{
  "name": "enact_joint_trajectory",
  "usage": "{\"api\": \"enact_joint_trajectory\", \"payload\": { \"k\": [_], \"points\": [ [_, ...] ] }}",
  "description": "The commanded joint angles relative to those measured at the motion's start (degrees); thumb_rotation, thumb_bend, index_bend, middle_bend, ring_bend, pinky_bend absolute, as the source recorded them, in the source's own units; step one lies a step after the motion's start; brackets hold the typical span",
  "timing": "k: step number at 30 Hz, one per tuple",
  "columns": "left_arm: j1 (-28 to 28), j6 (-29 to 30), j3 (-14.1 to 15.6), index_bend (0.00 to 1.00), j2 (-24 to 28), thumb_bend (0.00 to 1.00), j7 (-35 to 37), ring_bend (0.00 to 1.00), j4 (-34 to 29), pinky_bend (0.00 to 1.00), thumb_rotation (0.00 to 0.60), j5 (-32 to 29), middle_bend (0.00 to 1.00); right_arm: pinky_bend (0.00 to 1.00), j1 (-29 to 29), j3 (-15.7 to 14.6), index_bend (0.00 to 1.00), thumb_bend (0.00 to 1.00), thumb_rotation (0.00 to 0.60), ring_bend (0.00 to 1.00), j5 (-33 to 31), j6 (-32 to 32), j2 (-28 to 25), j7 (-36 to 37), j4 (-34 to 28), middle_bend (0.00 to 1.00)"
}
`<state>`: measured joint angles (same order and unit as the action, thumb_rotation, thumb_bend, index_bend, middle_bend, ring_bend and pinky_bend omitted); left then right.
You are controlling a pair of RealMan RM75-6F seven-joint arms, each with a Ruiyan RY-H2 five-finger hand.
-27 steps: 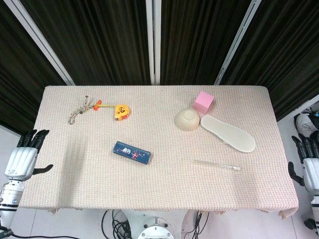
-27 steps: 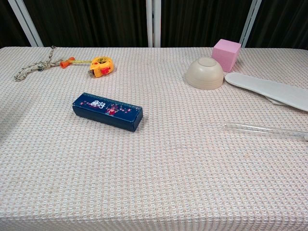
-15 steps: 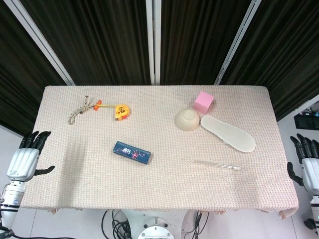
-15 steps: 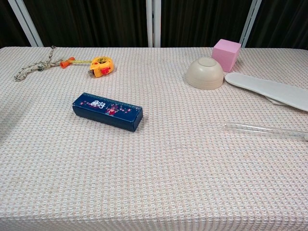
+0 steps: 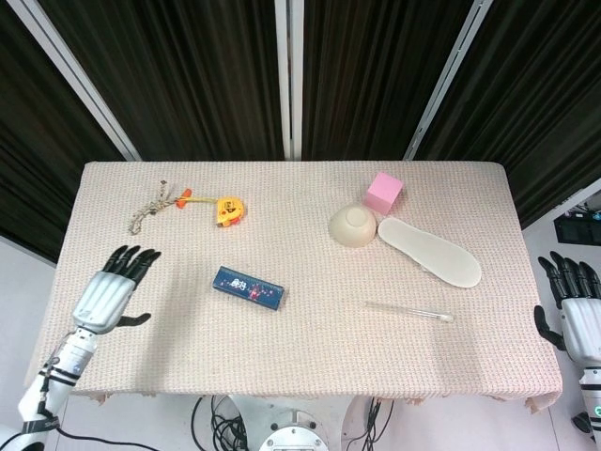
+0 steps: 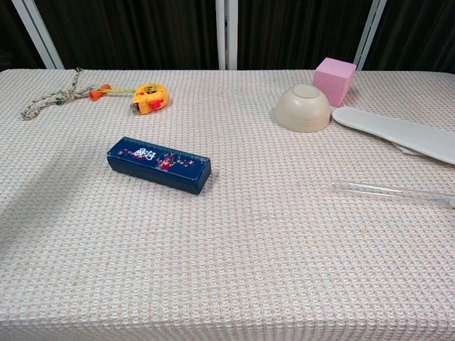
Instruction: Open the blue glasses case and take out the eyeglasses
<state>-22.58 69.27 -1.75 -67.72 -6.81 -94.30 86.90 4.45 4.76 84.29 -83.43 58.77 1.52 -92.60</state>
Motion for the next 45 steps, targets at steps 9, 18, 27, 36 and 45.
{"api": "enact_joint_trajectory", "payload": {
  "k": [9, 18, 27, 36, 45],
  "points": [
    [-10.0, -11.1, -3.1, 0.06, -11.3, 0.14, -5.3, 0.0, 4.8, 0.04, 0.6, -0.4, 0.08, 0.0, 1.0, 0.2, 0.0, 0.45, 0.6, 0.0, -2.5, 3.1, 0.0, 0.2, 1.0, 0.0],
    [-14.1, -15.2, -4.9, 0.13, -16.2, 0.2, -4.5, 0.0, 11.6, 0.06, 0.6, -3.6, 0.15, 0.0, 1.0, 0.2, 0.0, 0.46, 0.6, 0.0, -2.7, 3.2, -0.2, 0.6, 1.3, 0.0],
    [-16.5, -17.1, -5.1, 0.22, -19.0, 0.24, -1.9, 0.0, 16.3, 0.07, 0.6, -4.9, 0.22, 0.0, 1.2, 0.3, 0.0, 0.46, 0.6, 0.0, -3.0, 3.6, -0.2, 0.6, 1.2, 0.0],
    [-17.4, -16.8, -4.0, 0.22, -20.7, 0.24, -0.7, 0.0, 19.3, 0.07, 0.6, -4.2, 0.23, 0.0, 1.4, 0.1, 0.0, 0.46, 0.6, 0.0, -3.2, 4.0, -0.3, 0.0, 0.8, 0.0],
    [-18.0, -16.6, -3.5, 0.23, -21.4, 0.24, -0.1, 0.0, 20.1, 0.08, 0.6, -4.2, 0.24, 0.0, 1.4, 0.2, 0.0, 0.46, 0.6, 0.0, -3.8, 4.5, -0.1, 0.4, 1.5, 0.0]
  ]
}}
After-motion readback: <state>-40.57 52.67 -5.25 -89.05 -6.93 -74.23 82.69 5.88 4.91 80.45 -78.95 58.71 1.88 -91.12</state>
